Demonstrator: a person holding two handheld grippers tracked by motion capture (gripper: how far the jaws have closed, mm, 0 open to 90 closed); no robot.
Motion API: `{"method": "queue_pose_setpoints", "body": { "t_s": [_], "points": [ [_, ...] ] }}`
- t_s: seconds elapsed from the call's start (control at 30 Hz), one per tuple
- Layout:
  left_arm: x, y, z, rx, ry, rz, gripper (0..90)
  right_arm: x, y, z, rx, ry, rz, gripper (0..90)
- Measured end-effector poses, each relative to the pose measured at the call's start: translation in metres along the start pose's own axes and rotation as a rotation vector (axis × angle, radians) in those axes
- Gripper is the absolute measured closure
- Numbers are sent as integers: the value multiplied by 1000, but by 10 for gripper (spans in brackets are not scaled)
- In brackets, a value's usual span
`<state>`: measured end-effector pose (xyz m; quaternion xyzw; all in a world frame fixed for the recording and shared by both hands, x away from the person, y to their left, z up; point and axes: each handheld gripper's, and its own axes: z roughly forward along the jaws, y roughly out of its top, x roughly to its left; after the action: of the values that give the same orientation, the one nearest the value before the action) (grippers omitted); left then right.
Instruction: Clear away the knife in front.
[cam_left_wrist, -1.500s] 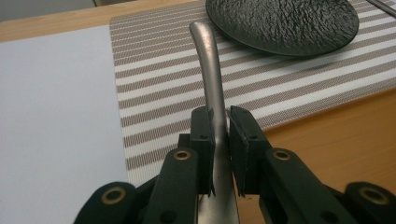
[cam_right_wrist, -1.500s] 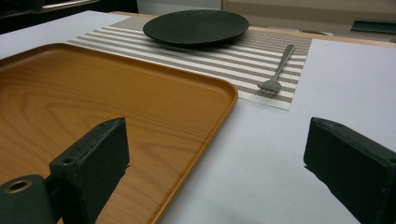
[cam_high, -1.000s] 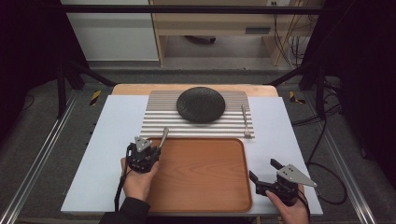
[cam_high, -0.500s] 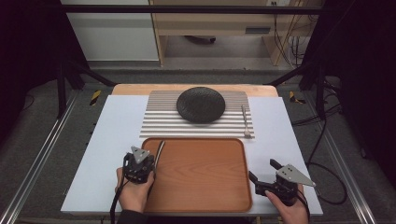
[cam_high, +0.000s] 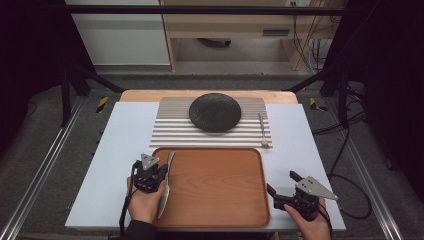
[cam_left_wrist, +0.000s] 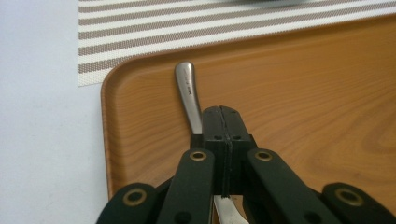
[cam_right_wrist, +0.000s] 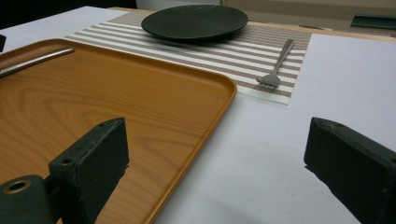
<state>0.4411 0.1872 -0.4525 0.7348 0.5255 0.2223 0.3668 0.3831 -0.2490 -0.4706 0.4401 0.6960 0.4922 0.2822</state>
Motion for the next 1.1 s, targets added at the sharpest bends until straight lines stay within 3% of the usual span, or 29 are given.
{"method": "queue_pose_setpoints", "body": {
  "t_s": [0.17, 0.5, 0.87, 1.1],
  "points": [
    [-3, 3, 12, 35, -24, 19, 900, 0, 0, 0, 2, 5, 1, 66],
    [-2, 7, 25, 67, -15, 44, 900, 0, 0, 0, 1, 6, 1, 67],
    [-2, 2, 32, 90, -8, 49, 900, 0, 0, 0, 2, 7, -1, 66],
    [5, -1, 30, 76, 10, 18, 900, 0, 0, 0, 2, 8, -1, 66]
  ]
}}
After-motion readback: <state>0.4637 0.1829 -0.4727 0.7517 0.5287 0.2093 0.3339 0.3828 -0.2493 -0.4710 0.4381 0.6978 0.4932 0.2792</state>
